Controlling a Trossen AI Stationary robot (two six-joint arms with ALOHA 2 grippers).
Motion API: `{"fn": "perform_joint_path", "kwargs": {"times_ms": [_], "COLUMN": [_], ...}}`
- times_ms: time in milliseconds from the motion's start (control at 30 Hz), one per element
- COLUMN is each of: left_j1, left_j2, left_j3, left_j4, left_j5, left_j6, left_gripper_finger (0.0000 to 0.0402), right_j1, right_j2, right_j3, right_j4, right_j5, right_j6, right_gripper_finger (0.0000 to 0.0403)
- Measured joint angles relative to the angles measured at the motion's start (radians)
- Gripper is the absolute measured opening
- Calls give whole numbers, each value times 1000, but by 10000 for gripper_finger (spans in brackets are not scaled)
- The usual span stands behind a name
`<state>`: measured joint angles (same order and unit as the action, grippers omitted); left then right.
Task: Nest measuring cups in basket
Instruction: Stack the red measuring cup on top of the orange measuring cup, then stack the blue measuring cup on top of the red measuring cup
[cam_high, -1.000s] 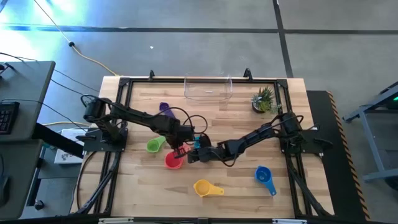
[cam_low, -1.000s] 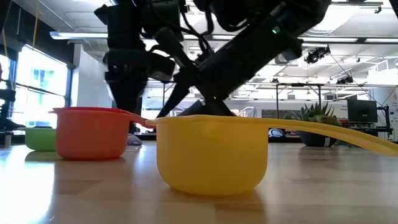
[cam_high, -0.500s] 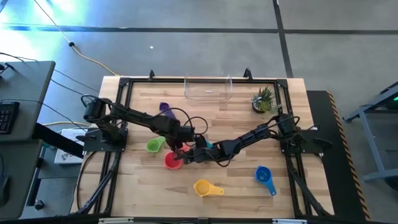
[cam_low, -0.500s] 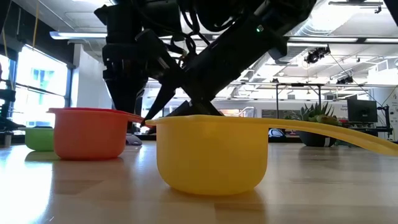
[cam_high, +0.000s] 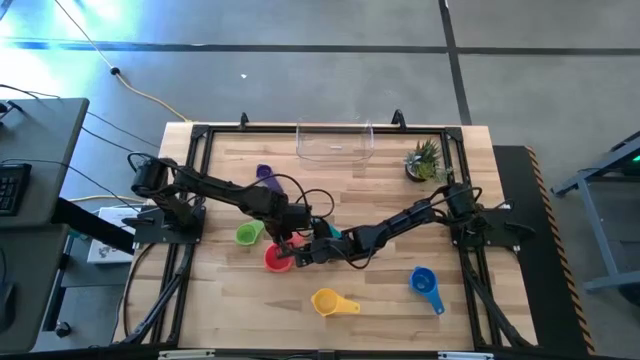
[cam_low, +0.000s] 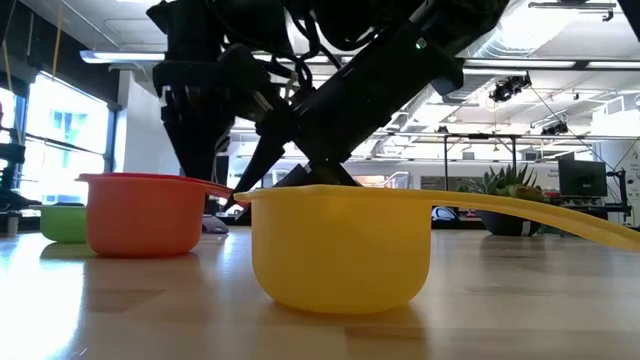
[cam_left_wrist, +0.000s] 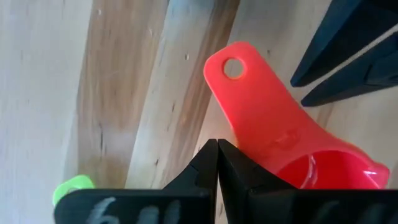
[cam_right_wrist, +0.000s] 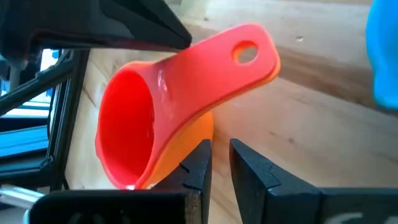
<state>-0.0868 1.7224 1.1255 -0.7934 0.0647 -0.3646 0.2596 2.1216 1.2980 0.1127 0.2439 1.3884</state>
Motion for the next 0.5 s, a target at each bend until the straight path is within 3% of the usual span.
{"fn": "perform_joint_path", "kwargs": {"times_ms": [300,500], "left_j1": [-6,-9], "left_j2": [-106,-215], "left_j3": [0,0], "left_j4": [-28,-33], "left_j5": [-36,-47], "left_j6": [0,-1], "left_gripper_finger": [0,0], "right_j1": [36,79], "right_j2": [-42,-120], "right_j3": [2,1], "right_j4": [-49,-200], "right_j5": [-32,25], "right_j6": [34,55], "right_gripper_finger": [48,48]}}
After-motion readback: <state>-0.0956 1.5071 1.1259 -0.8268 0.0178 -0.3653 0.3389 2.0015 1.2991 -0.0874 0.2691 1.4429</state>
